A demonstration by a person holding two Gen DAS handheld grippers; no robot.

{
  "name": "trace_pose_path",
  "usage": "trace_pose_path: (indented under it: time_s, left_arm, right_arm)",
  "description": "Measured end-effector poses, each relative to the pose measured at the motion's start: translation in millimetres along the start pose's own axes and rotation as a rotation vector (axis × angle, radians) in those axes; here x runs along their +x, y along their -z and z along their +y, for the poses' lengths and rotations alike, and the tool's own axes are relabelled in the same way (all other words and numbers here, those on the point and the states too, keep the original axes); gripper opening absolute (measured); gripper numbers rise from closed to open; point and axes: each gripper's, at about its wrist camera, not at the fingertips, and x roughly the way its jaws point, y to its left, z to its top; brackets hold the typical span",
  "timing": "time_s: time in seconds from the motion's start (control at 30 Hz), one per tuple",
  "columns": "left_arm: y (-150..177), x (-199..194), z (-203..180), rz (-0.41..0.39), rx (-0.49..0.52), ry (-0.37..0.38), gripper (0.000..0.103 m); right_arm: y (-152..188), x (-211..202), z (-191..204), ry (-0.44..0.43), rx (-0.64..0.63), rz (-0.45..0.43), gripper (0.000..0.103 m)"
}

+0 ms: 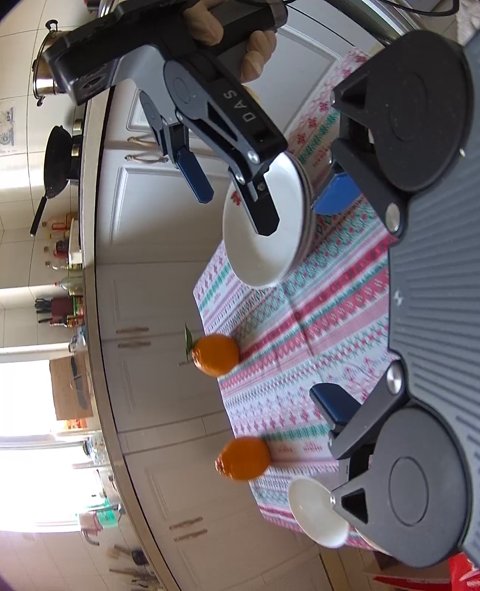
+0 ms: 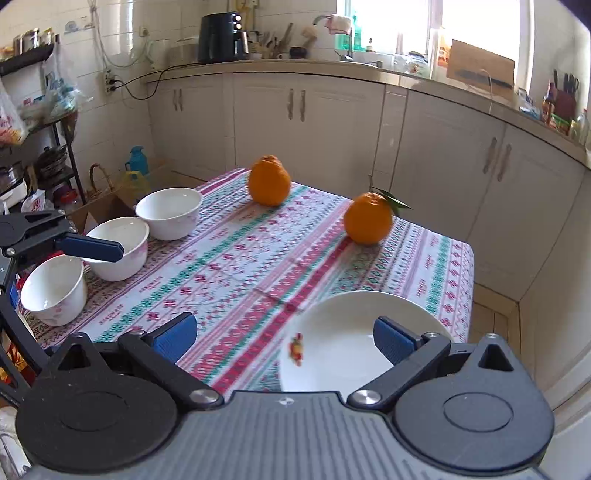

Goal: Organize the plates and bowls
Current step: 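Move the right gripper toward the row of white bowls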

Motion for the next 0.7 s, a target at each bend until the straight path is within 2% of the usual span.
trace_pose_path:
  time_s: [0.37, 0.57, 0.7]
  left_arm:
    - [51.9, -57.9, 37.8, 0.003, -0.009, -0.096, 0.098]
    - [80.7, -84.3, 66.8, 0.003, -0.019, -0.167, 0.098]
    - [97.3, -94.4, 83.2, 0.011, -0.055, -0.187, 0.098]
  right_arm:
    - [-7.4, -4.1, 84.8, -0.038, -0.054, -0.044, 0.103]
    - [-22.4, 13.8, 121.7, -0.109, -0.059, -0.038, 0.103]
    - [-33.5, 25.6, 147.1, -0.167, -0.079, -0.026, 0.103]
